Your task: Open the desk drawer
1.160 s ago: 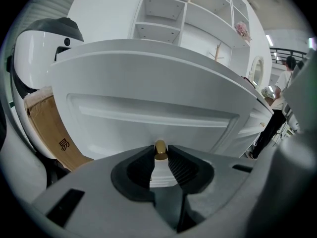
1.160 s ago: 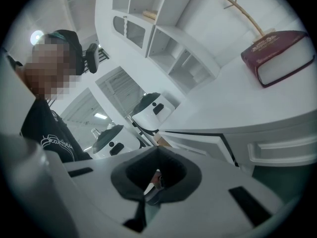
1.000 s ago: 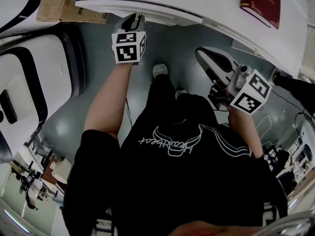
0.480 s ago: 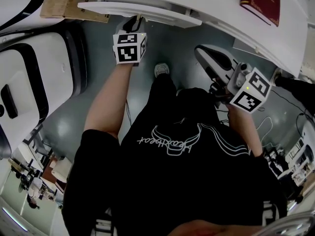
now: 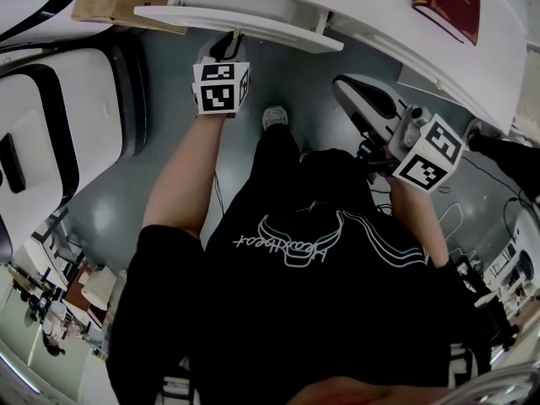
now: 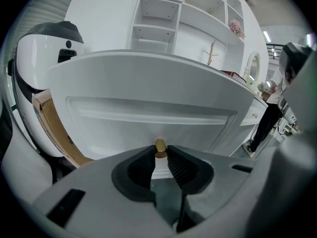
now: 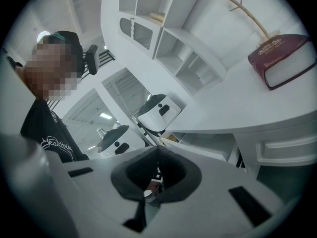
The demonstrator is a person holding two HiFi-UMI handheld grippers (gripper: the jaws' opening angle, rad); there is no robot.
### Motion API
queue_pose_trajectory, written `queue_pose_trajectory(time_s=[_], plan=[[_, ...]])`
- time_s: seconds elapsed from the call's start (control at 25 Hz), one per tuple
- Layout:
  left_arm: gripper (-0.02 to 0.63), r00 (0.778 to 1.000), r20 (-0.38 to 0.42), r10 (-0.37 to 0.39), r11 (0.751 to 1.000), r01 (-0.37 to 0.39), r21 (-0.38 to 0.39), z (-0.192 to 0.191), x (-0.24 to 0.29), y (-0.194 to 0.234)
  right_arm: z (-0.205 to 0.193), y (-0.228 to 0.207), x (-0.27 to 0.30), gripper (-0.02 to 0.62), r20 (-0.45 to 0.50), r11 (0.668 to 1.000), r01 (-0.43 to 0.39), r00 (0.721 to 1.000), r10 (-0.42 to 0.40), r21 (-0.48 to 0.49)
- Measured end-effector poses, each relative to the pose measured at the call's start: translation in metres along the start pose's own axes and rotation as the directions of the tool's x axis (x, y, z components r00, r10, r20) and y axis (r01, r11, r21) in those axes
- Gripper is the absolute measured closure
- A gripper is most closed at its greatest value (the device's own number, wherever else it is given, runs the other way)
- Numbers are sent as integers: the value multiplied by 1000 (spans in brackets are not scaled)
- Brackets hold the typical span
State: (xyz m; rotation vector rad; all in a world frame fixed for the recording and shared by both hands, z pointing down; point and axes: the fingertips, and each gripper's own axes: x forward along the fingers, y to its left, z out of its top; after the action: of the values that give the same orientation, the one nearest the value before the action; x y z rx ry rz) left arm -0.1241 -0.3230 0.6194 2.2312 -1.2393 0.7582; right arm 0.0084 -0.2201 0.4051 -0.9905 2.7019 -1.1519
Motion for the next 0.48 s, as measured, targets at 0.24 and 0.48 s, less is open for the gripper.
queue_pose_trajectory(time_s=[0.24, 0.48], plan=[[528, 1000, -4, -3, 1000, 3, 5, -11, -11, -2, -2, 5, -2, 591, -11, 1000, -5, 1000, 5, -8], [528, 1000, -13, 5, 1000, -5, -4, -21, -23, -3, -3, 12, -4, 591, -20, 1000, -23, 1000, 22, -18]])
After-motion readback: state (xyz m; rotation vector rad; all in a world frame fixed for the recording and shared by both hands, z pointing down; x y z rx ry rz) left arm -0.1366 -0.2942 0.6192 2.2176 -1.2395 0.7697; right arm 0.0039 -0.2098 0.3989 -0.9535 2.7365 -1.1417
